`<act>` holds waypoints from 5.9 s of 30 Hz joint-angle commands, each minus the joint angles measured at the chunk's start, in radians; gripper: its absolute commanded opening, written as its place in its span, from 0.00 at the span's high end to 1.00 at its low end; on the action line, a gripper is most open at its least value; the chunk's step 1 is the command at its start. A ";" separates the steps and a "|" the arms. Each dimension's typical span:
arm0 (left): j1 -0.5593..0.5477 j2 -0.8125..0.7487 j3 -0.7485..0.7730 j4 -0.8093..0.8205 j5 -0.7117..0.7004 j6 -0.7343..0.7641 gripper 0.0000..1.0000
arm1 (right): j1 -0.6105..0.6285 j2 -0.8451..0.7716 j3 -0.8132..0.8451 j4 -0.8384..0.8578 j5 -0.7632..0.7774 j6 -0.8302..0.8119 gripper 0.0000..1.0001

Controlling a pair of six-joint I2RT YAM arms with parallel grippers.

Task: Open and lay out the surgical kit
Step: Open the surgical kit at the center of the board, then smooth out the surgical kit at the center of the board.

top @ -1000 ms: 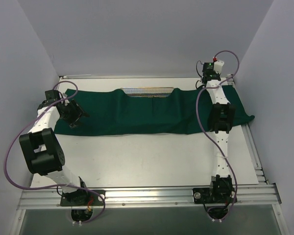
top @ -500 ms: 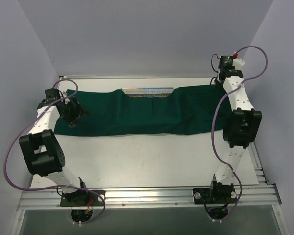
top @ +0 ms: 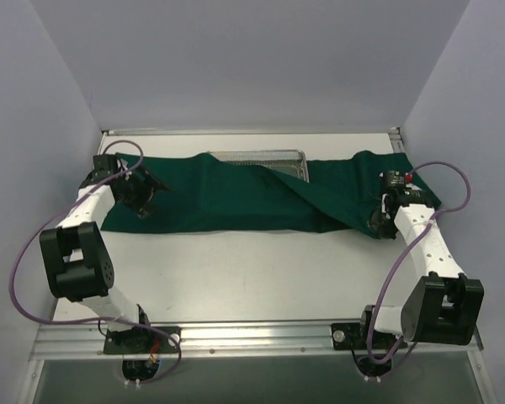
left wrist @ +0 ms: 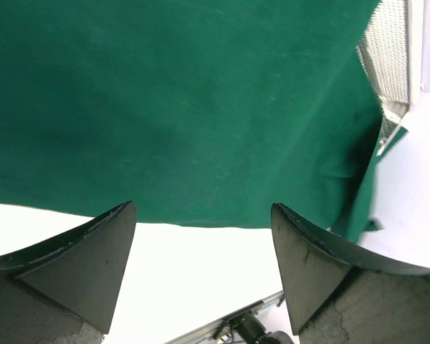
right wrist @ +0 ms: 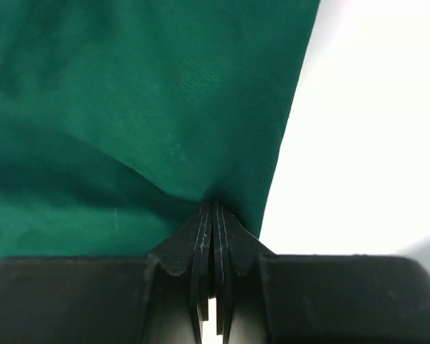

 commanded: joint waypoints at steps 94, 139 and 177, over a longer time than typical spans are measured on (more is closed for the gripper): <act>-0.496 0.186 0.621 -0.309 -0.528 0.157 0.98 | -0.127 -0.262 0.074 -0.205 -0.044 -0.003 1.00; -0.226 -0.208 0.419 -0.509 -0.206 0.272 0.56 | -0.067 0.196 0.274 -0.104 -0.313 -0.028 0.82; -0.191 0.986 1.246 -0.790 -0.455 0.342 0.39 | 0.120 1.044 0.801 -0.010 -0.052 -0.281 0.12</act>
